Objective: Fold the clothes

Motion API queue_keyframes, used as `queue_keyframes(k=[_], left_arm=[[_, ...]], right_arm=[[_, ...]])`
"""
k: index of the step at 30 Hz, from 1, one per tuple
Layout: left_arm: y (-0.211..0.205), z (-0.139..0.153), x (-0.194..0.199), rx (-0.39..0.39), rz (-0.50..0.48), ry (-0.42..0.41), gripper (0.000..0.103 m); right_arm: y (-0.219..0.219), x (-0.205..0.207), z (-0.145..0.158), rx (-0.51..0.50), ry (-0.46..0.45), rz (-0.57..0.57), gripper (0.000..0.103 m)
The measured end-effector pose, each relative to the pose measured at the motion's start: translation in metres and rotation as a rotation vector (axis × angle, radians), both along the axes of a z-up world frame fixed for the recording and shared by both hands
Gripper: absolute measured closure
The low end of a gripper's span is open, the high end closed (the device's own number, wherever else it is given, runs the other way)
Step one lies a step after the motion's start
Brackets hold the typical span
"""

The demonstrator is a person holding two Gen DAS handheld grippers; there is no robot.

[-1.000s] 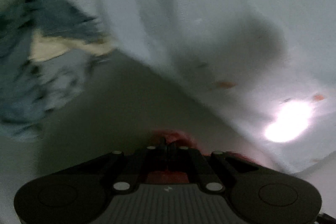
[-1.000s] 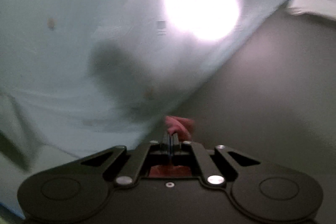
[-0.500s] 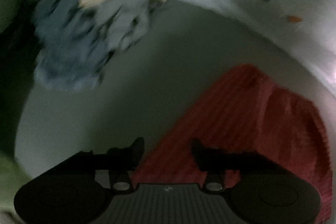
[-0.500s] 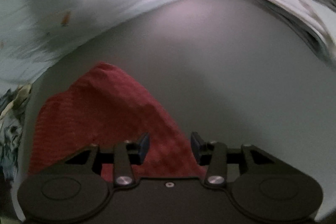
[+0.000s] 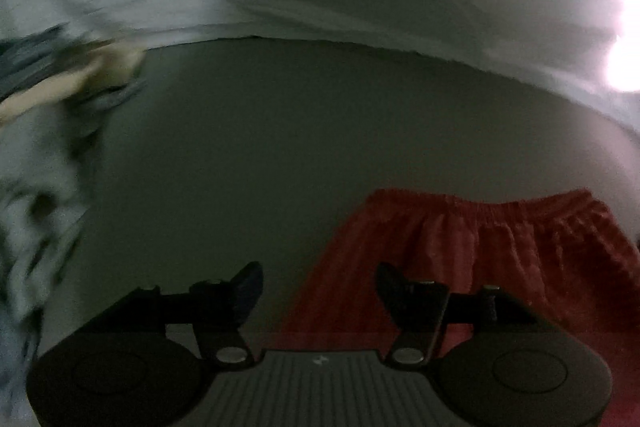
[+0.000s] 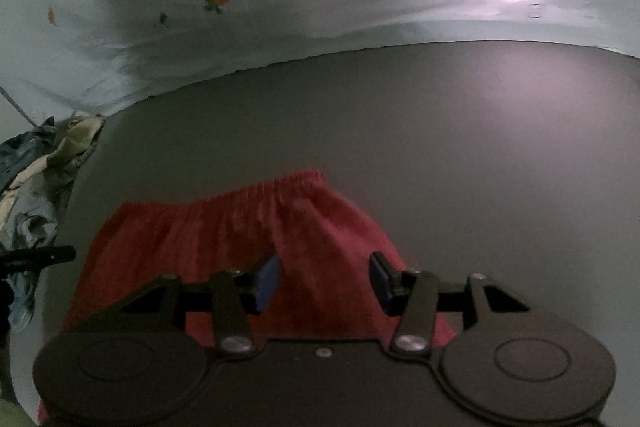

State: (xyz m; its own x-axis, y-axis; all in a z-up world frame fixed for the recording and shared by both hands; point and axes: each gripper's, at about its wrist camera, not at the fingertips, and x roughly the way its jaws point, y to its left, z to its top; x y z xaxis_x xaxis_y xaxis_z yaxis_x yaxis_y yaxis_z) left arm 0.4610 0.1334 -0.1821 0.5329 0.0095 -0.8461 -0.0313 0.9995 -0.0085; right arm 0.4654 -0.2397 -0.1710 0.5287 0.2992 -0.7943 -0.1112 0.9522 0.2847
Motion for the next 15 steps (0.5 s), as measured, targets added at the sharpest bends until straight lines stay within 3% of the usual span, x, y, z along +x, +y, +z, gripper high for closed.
queue_keyframes(k=[4, 5, 6, 7, 8, 11, 15], left_arm=[[-0.010, -0.025, 0.037, 0.018, -0.045, 0.045, 0.044], [-0.012, -0.032, 0.043, 0.020, -0.035, 0.056, 0.062], [-0.012, -0.035, 0.046, 0.009, -0.028, 0.052, 0.071], [-0.012, -0.035, 0.046, -0.012, -0.023, 0.034, 0.087], [-0.012, -0.035, 0.048, -0.031, -0.018, 0.022, 0.098], [-0.016, -0.029, 0.057, -0.037, -0.008, -0.027, 0.102], [-0.015, -0.012, 0.083, -0.041, 0.015, -0.121, 0.100]], right_arm=[[0.016, 0.041, -0.026, -0.043, 0.062, 0.045, 0.052], [0.018, 0.049, -0.032, -0.053, 0.084, 0.052, 0.051], [0.021, 0.053, -0.035, -0.060, 0.080, 0.058, 0.051], [0.023, 0.054, -0.034, -0.060, 0.069, 0.079, 0.064], [0.025, 0.056, -0.034, -0.058, 0.069, 0.108, 0.089], [0.031, 0.059, -0.025, -0.073, -0.002, 0.127, 0.100], [0.025, 0.081, 0.000, -0.047, -0.138, 0.074, 0.101]])
